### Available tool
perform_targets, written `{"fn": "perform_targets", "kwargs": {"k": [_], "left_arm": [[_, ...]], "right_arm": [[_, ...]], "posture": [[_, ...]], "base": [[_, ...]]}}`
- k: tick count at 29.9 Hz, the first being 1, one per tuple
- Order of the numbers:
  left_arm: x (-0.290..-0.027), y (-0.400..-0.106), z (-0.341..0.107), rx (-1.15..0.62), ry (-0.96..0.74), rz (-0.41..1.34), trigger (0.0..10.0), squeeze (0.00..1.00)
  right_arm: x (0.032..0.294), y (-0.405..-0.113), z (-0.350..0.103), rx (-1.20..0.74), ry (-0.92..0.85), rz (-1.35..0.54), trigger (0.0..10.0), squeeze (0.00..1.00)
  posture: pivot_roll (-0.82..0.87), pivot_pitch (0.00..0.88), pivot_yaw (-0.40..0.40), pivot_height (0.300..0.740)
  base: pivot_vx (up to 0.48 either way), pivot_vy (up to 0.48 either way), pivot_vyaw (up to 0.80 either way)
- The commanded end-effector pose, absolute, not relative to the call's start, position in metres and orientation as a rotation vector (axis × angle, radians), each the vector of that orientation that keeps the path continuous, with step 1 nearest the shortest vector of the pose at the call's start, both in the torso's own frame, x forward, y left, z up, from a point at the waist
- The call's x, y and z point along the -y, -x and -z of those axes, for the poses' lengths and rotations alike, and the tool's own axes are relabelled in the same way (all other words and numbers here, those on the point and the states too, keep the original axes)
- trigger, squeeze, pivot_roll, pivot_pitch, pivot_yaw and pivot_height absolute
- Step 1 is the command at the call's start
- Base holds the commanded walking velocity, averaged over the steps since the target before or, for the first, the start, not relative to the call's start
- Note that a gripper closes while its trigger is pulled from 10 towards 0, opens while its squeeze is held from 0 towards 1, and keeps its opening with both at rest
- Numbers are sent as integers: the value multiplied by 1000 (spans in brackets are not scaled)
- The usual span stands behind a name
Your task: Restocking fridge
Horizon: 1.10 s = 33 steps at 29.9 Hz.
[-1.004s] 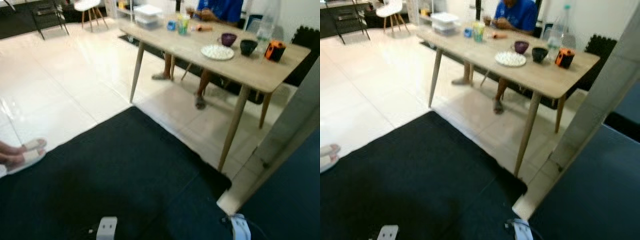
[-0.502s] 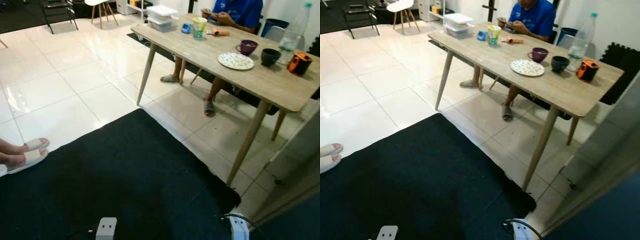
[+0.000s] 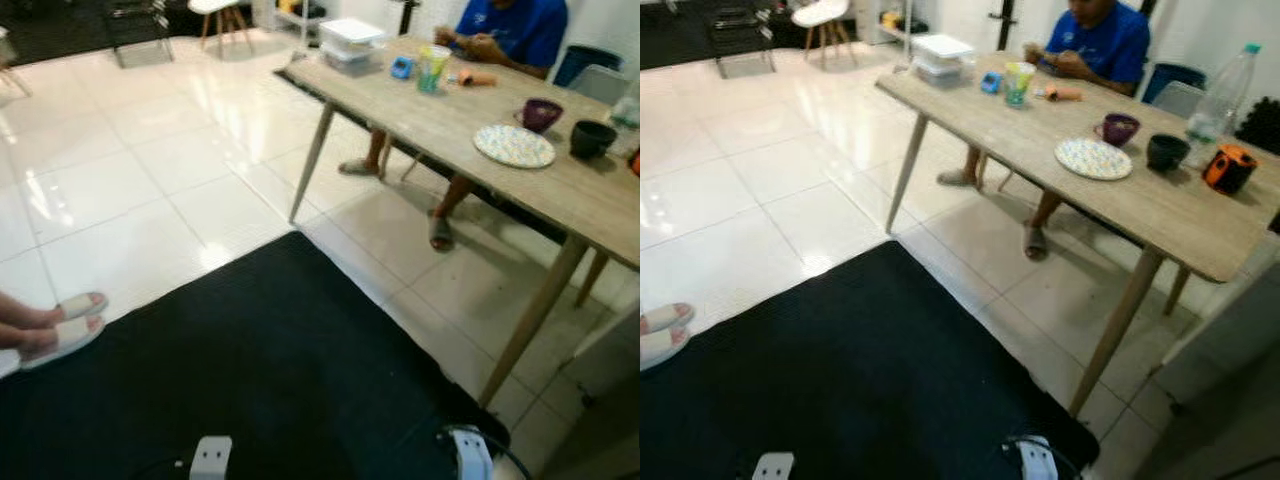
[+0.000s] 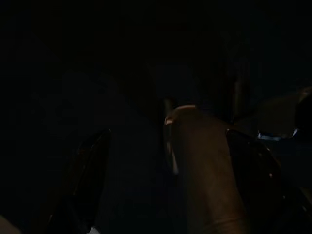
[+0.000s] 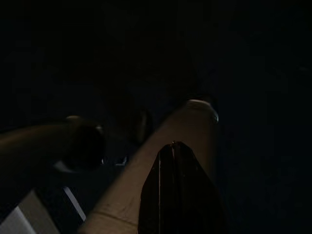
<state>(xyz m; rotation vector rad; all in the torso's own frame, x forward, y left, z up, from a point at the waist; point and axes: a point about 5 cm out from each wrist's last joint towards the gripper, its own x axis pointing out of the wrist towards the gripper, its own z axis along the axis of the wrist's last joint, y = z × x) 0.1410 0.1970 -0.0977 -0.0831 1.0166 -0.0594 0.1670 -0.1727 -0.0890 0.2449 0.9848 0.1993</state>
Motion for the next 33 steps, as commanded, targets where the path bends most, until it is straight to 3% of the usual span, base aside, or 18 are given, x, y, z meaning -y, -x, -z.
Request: {"fn": "perform_targets", "kwargs": {"k": [1,7,33], "left_arm": [[-193,-137,100,-1033,89,71,10000,0],[-192,-137,100,-1032,91,71,10000,0],[-191,-137,100,-1034,93,78,10000,0]], "right_arm": [[179,-156,94,-1028,-249,-171,10000,0],[179,-156,93,-1021,-254,-165,10000,0],[180,-157,93,-1011,-252,-159,10000,0]], "posture": [[-70,95,-21,740],[-70,95,-21,740],[-70,96,-22,740]], "base": [[341,0,-756],[340,0,-723],[404,0,0]]}}
